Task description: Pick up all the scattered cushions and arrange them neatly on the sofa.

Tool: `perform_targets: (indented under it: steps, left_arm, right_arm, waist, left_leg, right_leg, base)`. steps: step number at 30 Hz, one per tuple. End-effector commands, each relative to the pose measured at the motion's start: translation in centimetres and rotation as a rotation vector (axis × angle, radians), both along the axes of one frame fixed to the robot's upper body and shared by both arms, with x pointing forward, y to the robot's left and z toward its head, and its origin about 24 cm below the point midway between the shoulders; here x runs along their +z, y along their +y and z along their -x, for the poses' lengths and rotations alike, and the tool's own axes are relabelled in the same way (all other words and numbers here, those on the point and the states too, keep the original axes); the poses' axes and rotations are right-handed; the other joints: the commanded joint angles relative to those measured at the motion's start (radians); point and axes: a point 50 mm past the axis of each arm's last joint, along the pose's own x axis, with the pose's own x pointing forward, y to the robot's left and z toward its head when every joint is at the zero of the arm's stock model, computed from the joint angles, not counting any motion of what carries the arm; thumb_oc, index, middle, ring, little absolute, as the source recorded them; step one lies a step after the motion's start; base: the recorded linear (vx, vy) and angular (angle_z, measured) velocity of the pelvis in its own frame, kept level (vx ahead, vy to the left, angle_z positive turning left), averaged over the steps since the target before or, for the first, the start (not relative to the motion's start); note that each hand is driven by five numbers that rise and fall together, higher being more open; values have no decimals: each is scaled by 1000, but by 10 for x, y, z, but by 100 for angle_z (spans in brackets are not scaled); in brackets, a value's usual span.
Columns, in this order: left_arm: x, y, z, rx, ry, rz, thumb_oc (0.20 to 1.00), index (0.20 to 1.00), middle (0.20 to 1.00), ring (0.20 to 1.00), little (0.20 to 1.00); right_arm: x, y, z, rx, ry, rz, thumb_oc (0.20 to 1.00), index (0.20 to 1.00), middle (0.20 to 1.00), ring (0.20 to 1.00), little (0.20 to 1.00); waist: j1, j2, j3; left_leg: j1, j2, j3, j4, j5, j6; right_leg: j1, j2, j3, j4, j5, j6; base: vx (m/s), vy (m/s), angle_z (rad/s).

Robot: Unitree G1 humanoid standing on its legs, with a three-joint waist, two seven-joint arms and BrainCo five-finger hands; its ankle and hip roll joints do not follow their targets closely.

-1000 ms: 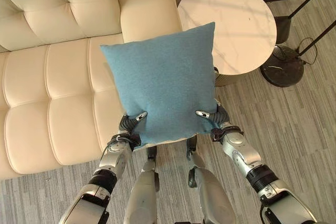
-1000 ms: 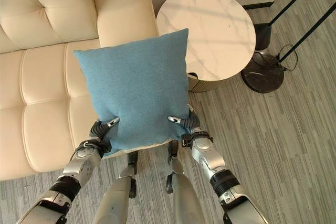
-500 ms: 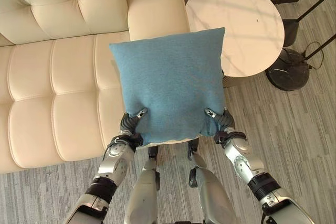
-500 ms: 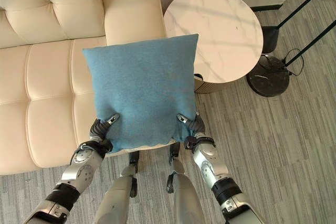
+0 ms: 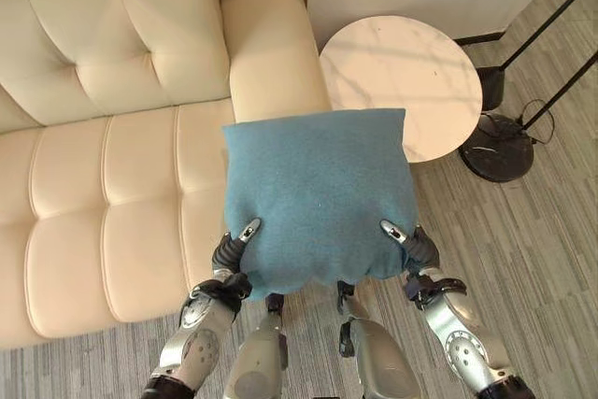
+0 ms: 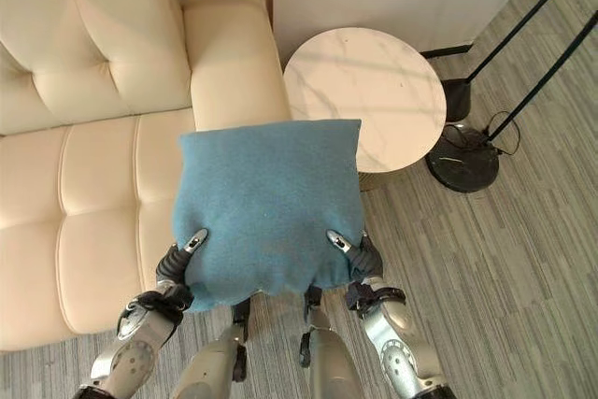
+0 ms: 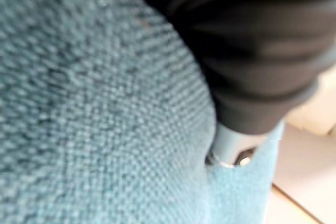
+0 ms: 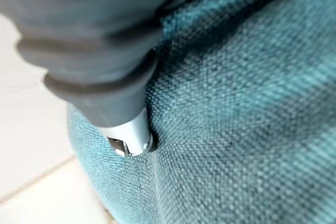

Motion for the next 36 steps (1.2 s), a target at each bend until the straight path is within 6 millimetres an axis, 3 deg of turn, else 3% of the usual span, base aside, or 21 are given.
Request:
perform_targets:
  steps: [1,2,3,7,8,10,11,13,14,15,17,20,21,22,25,27,31,32,36]
  left_arm:
    - [50,-67,0,-313,-279,209,200,200,200,200,200]
    - [50,-67,0,-313,-279,209,200,200,200,200,200]
    - [50,-63,5,-321,-283,200,200,200,200,200,200]
    - [45,-58,11,-312,-259,191,200,200,200,200,200]
    - [42,-57,13,-306,-247,186,200,200,200,200,200]
    - [42,-50,14,-256,-245,180,200,200,200,200,200]
    - [42,-50,14,-255,-245,179,200,200,200,200,200]
    - [41,-50,14,-234,-235,186,200,200,200,200,200]
    - [41,-50,14,-234,-235,186,200,200,200,200,200]
    - [43,-50,12,-226,-239,186,200,200,200,200,200]
    - [45,-50,10,-220,-253,181,200,200,200,200,200]
    - [48,-50,8,-219,-272,179,200,200,200,200,200]
    - [48,-50,8,-219,-272,179,200,200,200,200,200]
    - [47,-51,8,-225,-274,181,200,200,200,200,200]
    - [46,-54,8,-237,-273,185,200,200,200,200,200]
    - [43,-57,9,-250,-266,183,200,200,200,200,200]
    - [42,-59,10,-265,-262,176,200,200,200,200,200]
    - [39,-58,11,-269,-243,160,200,200,200,200,200]
    - [36,-53,16,-256,-232,140,200,200,200,200,200]
  right_arm:
    - [62,67,6,312,-295,-317,200,200,200,200,200]
    - [62,67,6,312,-295,-317,200,200,200,200,200]
    - [60,64,11,320,-294,-312,200,200,200,200,200]
    - [54,56,15,314,-273,-288,200,200,200,200,200]
    - [51,53,15,301,-268,-281,200,200,200,200,200]
    - [50,49,12,270,-262,-261,200,200,200,200,200]
    - [50,49,12,270,-262,-261,200,200,200,200,200]
    - [50,43,9,233,-264,-256,200,200,200,200,200]
    - [50,43,9,233,-264,-256,200,200,200,200,200]
    - [52,41,7,229,-270,-241,200,200,200,200,200]
    - [53,39,5,222,-274,-231,200,200,200,200,200]
    - [53,34,3,213,-278,-197,200,200,200,200,200]
    - [53,34,3,213,-278,-197,200,200,200,200,200]
    - [53,33,4,218,-280,-183,200,200,200,200,200]
    - [54,28,4,206,-295,-163,200,200,200,200,200]
    - [54,25,5,190,-300,-159,200,200,200,200,200]
    - [58,22,5,166,-319,-153,200,200,200,200,200]
    - [57,21,6,160,-313,-148,200,200,200,200,200]
    - [51,25,9,175,-288,-147,200,200,200,200,200]
  waist:
    - [1,68,-86]
    - [1,68,-88]
    - [7,79,-113]
    - [24,75,-159]
    - [34,67,-170]
    - [60,57,-188]
    - [59,57,-188]
    - [66,67,-173]
    - [66,67,-174]
    - [64,84,-151]
    - [64,92,-131]
    - [38,76,-127]
    - [38,76,-127]
    - [24,62,-136]
    - [-4,57,-153]
    - [-29,66,-176]
    - [-55,93,-194]
    - [-62,103,-212]
    - [-50,102,-214]
  left_leg:
    - [-8,41,19,-26,-45,7]
    - [-11,42,19,-26,-44,7]
    - [3,43,25,-32,-35,8]
    - [-1,38,28,-29,-25,4]
    - [-8,32,31,-23,-21,2]
    - [-56,43,34,11,9,-14]
    - [-58,43,33,12,8,-14]
    - [-125,79,17,42,78,-54]
    - [-125,79,17,42,78,-54]
    - [-149,102,0,29,134,-89]
    - [-161,109,-15,25,153,-106]
    - [-133,105,-21,96,63,-73]
    - [-133,105,-21,96,63,-73]
    - [-96,104,10,170,-21,-58]
    - [-22,121,80,237,-104,-45]
    - [47,129,134,200,-141,-47]
    - [90,134,180,87,-124,-68]
    - [114,116,186,-16,-79,-69]
    - [155,109,190,-46,-75,-63]
  right_leg:
    - [47,-19,-8,263,-233,91]
    - [45,-18,-8,261,-231,90]
    - [93,3,9,325,-279,79]
    - [178,22,27,323,-307,73]
    - [221,26,30,292,-310,71]
    - [274,48,21,187,-395,37]
    - [274,48,21,186,-395,36]
    - [270,99,16,139,-436,-10]
    - [269,99,16,139,-436,-10]
    - [255,121,-5,148,-448,-25]
    - [237,125,-20,163,-447,-33]
    - [204,77,-88,160,-408,-24]
    - [204,77,-88,160,-408,-24]
    - [199,46,-111,138,-388,-23]
    - [190,23,-150,119,-374,-28]
    - [184,18,-183,106,-373,-25]
    - [203,22,-218,101,-381,-10]
    - [201,14,-252,79,-348,-3]
    - [230,9,-254,65,-340,9]
  base:
    - [-73,37,-25]
    - [-97,32,-31]
    - [-27,-7,-15]
    - [-45,-82,-14]
    - [-139,-184,-14]
    - [-169,-228,-7]
    - [-210,-244,-9]
    - [-245,-258,-5]
    - [-274,-224,8]
    - [-190,-138,9]
    - [-289,-130,34]
    - [-336,-113,45]
    - [-195,-54,98]
    - [-163,-44,86]
    - [-153,-8,51]
    - [-11,44,87]
    - [50,108,86]
    - [-1,160,45]
    - [43,113,6]
